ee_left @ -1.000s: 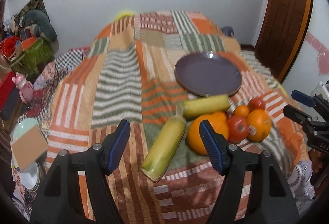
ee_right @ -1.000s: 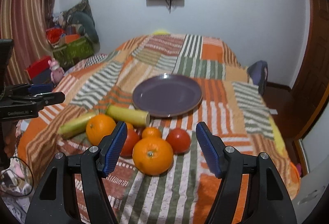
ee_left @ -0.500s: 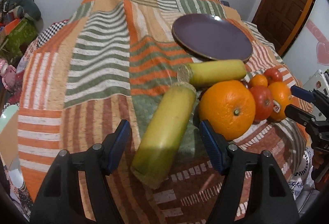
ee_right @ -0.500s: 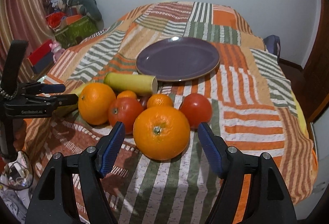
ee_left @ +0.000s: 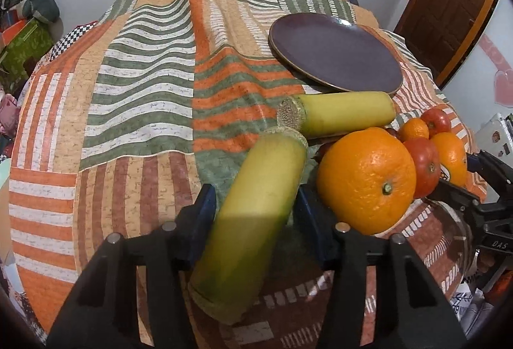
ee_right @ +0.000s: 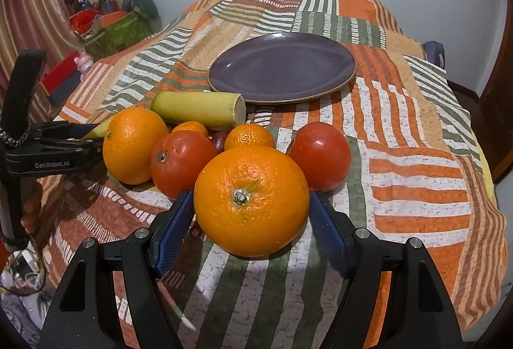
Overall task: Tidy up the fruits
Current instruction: 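Reach the left tool to the pale gourd and close on it while the right tool reaches the large orange, then lift the gourd with the left tool while the right tool grasps and lifts the large orange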
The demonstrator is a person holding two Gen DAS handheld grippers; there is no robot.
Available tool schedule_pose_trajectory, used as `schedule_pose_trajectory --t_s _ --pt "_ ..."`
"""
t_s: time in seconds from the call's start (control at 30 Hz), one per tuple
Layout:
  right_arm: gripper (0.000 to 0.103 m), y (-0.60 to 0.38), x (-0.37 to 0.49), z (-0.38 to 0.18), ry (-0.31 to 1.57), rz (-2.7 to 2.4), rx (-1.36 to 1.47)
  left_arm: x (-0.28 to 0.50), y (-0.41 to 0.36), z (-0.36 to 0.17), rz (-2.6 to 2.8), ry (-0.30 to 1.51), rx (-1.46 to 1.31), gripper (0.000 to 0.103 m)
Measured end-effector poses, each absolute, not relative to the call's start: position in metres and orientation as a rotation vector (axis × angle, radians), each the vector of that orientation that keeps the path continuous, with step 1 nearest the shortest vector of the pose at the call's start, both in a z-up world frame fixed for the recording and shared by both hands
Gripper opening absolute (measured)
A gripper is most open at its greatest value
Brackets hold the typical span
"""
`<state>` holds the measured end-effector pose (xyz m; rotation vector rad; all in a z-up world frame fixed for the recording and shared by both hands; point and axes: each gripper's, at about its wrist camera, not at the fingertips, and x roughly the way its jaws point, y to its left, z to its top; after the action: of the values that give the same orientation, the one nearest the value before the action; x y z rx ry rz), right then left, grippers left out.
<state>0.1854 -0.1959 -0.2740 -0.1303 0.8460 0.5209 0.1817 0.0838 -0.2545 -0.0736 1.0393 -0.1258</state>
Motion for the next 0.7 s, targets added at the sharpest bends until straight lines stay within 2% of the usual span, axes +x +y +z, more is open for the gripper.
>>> schedule_pose_trajectory --t_s 0.07,0.1,0.3,0.7 --pt "0.07 -0.196 0.185 -0.274 0.849 0.526 -0.127 0.181 0.083 -0.254 -0.123 1.043 -0.074 0.051" --pt "0.065 -0.198 0.185 -0.274 0.848 0.533 -0.12 0.181 0.082 -0.254 -0.124 1.045 -0.078 0.05" --pt "0.065 -0.201 0.185 -0.272 0.853 0.537 -0.099 0.167 0.08 -0.25 -0.153 1.057 -0.095 0.04" --pt "0.065 -0.213 0.184 -0.265 0.846 0.504 -0.084 0.168 0.076 -0.256 -0.159 1.085 -0.099 0.039"
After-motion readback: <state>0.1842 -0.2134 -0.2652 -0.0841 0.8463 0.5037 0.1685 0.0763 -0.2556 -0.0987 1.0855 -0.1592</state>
